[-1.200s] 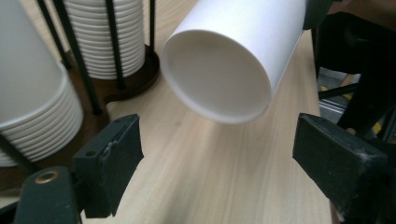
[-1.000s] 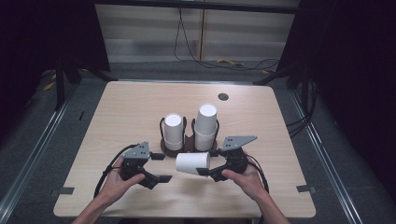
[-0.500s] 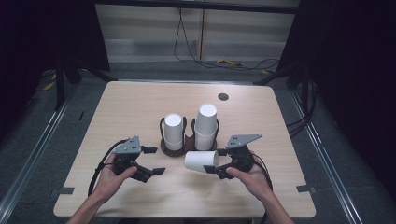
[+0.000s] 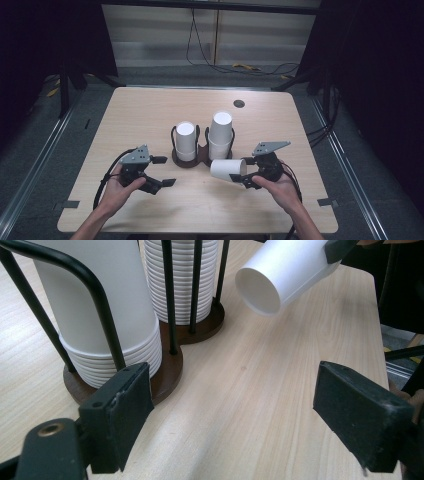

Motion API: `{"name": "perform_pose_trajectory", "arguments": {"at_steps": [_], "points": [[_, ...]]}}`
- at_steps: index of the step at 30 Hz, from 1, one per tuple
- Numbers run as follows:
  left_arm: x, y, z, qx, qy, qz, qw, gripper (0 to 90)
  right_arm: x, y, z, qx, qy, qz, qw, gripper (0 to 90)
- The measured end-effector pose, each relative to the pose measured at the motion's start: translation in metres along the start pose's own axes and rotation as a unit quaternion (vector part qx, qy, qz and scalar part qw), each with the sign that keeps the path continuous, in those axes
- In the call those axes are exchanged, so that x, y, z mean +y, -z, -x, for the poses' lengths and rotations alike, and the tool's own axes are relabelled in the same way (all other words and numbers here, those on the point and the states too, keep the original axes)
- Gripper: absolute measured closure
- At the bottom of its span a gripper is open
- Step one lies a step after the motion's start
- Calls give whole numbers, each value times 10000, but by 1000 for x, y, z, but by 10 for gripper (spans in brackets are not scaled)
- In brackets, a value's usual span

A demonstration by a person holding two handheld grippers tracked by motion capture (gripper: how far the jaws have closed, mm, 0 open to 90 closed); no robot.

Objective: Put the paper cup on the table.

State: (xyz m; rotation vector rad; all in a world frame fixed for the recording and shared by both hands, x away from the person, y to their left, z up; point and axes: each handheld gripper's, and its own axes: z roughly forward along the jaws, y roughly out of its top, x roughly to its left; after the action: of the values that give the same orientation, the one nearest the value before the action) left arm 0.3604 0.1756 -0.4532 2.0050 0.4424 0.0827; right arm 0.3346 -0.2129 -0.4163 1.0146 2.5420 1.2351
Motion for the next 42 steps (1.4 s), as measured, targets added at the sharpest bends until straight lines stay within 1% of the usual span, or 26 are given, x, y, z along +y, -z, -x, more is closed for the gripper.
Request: {"name": "perform_pose_trajectory", "arguments": {"at_steps": [3,4,5,6,7,10,12,13,14,15,16,17,18,20,21,25,30,31,32,33,34,35,37,39,40,42], "points": [[0,0,0,18,17,1,10000,158,0,3,2,-88,-3,-41,10000,249],[-1,0,-1,24,6,-22,10000,158,0,4,5,-160,-45,-130,9998,249],[-1,0,-1,24,6,-22,10000,158,0,4,5,-160,-45,-130,9998,249],[-1,0,-1,45,20,-25,10000,158,-1,6,8,-209,-95,-215,9995,249],[-1,0,-2,59,-9,-41,10000,158,-2,6,10,-242,-88,-242,9994,249],[-2,1,-2,58,17,-25,10000,158,-5,7,14,-338,-178,-311,9988,249],[-2,1,-2,56,18,-20,10000,158,-5,8,16,-348,-197,-339,9986,249],[-2,1,-2,60,13,-22,10000,158,-6,9,17,-374,-215,-381,9983,249],[-2,1,-2,61,9,-28,10000,158,-6,11,20,-476,-217,-464,9976,249],[-2,1,-2,61,9,-28,10000,158,-6,11,20,-476,-217,-464,9976,249],[-2,0,-2,68,23,-15,10000,158,-4,14,23,-563,-245,-515,9968,248],[-2,0,-2,68,23,-15,10000,158,-4,14,23,-563,-245,-515,9968,248],[-2,0,-2,36,-50,-47,10000,158,-2,16,26,-605,-247,-579,9962,248],[-2,0,-1,20,-61,-54,10000,158,0,18,29,-658,-297,-660,9952,248],[-2,0,-1,20,-61,-54,10000,158,0,18,29,-658,-297,-660,9952,248],[-2,0,-1,42,-53,-53,10000,158,3,19,35,-780,-317,-810,9931,248],[-2,0,-2,34,-57,-53,10000,158,9,20,43,-954,-346,-1034,9895,248],[-2,0,-2,34,-57,-53,10000,158,9,20,43,-954,-346,-1034,9895,248],[-2,0,-2,-39,-34,-21,10000,158,12,20,46,-978,-368,-1130,9881,246],[-2,0,-2,-39,-34,-21,10000,158,12,20,46,-978,-368,-1130,9881,246],[-2,0,-2,-78,-8,23,10000,159,15,20,49,-1033,-344,-1226,9865,243],[-2,0,-2,-78,-8,23,10000,158,15,20,49,-1033,-344,-1226,9865,243],[-3,0,-2,11,-71,-32,10000,159,19,19,52,-1087,-348,-1353,9842,240],[-3,0,-2,-14,-61,-42,10000,158,22,18,55,-1141,-375,-1482,9816,236],[-3,0,-3,0,-71,-43,10000,158,24,17,56,-1190,-330,-1545,9803,235],[-3,0,-3,11,-60,-20,10000,159,28,15,61,-1276,-373,-1693,9766,234]]}}
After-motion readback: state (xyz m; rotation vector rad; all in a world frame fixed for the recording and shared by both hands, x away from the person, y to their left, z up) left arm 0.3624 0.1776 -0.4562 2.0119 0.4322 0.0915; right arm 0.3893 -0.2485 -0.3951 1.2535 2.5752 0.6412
